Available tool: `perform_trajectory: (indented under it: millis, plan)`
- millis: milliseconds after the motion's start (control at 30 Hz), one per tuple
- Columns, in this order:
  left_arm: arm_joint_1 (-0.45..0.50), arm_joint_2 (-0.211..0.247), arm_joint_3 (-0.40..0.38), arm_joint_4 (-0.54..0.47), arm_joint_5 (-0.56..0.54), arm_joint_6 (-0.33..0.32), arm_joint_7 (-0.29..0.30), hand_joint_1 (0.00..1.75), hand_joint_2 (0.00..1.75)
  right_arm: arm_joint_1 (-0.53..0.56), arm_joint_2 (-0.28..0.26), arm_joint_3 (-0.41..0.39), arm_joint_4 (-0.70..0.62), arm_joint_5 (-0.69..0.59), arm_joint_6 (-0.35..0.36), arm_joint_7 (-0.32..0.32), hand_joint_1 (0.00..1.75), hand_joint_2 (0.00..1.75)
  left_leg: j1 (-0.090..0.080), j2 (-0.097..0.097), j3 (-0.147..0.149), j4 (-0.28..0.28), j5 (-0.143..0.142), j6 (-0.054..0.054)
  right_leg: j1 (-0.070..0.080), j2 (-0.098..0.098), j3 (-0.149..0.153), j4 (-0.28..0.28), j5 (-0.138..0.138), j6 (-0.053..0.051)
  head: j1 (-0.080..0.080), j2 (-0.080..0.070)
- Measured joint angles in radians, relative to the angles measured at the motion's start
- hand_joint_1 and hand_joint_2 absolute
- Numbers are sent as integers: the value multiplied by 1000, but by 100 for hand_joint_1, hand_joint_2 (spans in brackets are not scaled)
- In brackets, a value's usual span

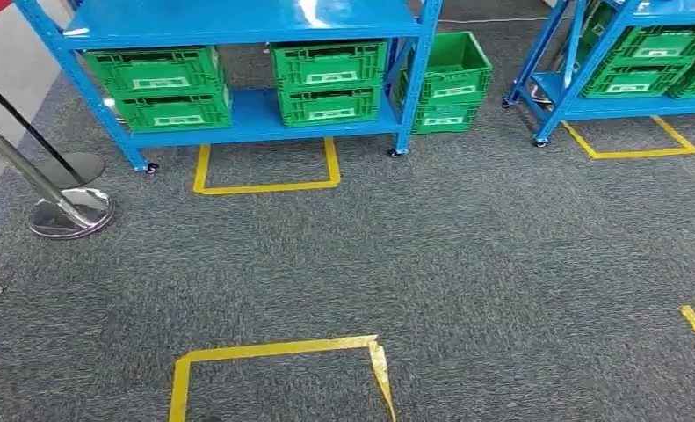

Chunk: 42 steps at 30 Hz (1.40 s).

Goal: Take the parts from the cabinet and place them on the table.

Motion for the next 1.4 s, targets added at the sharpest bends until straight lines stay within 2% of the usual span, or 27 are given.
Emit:
perform_trajectory:
  millis: [133,767,867,933,967,1000,1033,1067,1100,1133,1167,1200,1233,1267,1300,1333,1367,1400]
  plan:
    - [0,-7,0,-8,-7,12,-13,0,0,-1,0,5,0,3,-3,1,0,0,0,0,0,0,-1,2,-1,-1,-1,0,-2,12,0,0]
    - [0,-25,9,-28,-25,36,-30,0,0,-2,3,21,0,16,-24,-2,0,0,3,0,0,-1,1,-2,2,-1,-5,6,-3,12,0,0]
    - [0,-32,21,-37,5,50,-34,0,0,-2,4,23,0,11,-24,0,0,0,2,0,0,1,1,-2,1,-1,-4,5,-2,13,0,0]
    - [18,-52,37,-97,81,29,-31,0,0,-4,9,23,0,3,-37,31,0,0,-1,0,-3,2,-2,3,-1,-1,-3,4,-2,17,-1,0]
    - [69,-62,12,-182,192,7,31,0,0,-10,69,25,3,7,-67,97,0,0,1,1,-1,2,-5,4,1,1,-3,4,-4,18,2,0]
    - [136,-76,-41,-295,358,-5,139,0,0,-18,114,26,17,12,-110,182,0,0,3,5,3,2,-8,1,3,9,-2,4,-4,18,1,0]
    - [204,-88,-106,-414,536,-9,287,0,0,-23,162,29,18,16,-130,240,0,0,6,14,7,4,-11,2,6,19,-1,0,-3,19,6,0]
    - [269,-101,-185,-530,703,-9,451,0,0,-25,213,36,17,20,-136,273,0,0,4,16,8,6,-11,5,4,22,-4,-5,0,22,10,0]
    - [319,-101,-277,-625,826,-4,583,0,0,-28,239,41,18,21,-142,292,0,0,-2,16,7,-8,-9,16,5,17,0,6,11,32,6,0]
    - [348,-100,-383,-691,906,-3,671,0,0,-27,271,48,18,20,-146,307,0,0,-6,11,8,-17,-5,25,1,7,-4,12,20,32,8,0]
    - [372,-106,-496,-744,939,-3,699,0,0,-40,282,52,18,22,-143,309,0,0,2,8,18,-26,1,32,-4,-12,-13,20,11,31,3,0]
    - [396,-114,-562,-789,913,-3,667,0,0,-49,308,58,16,23,-140,307,0,0,2,11,26,-28,-2,30,4,-56,-23,47,-7,31,11,0]
    - [416,-120,-630,-825,880,-3,622,0,0,-56,312,60,17,21,-140,307,0,0,2,19,30,-28,-6,30,7,-78,-48,101,-40,27,24,0]
    - [432,-131,-673,-856,857,-1,592,0,0,-57,327,63,17,22,-140,302,0,0,0,30,35,-28,-10,29,9,-91,-89,181,-80,27,27,0]
    - [445,-133,-700,-876,849,-1,584,0,0,-59,328,65,17,22,-142,301,0,0,-2,40,38,-27,-15,28,11,-95,-128,256,-112,26,27,0]
    - [459,-136,-729,-901,843,1,578,0,0,-64,333,68,17,23,-142,299,0,0,-3,52,44,-27,-19,27,11,-97,-155,308,-128,26,26,0]
    - [473,-135,-754,-921,841,1,576,0,0,-67,337,71,17,23,-143,298,0,0,-4,61,52,-26,-25,25,12,-98,-156,313,-121,26,26,0]
    - [484,-132,-767,-938,839,6,575,0,0,-65,340,74,17,23,-142,298,0,0,-3,66,60,-26,-31,22,11,-101,-136,277,-94,22,26,0]
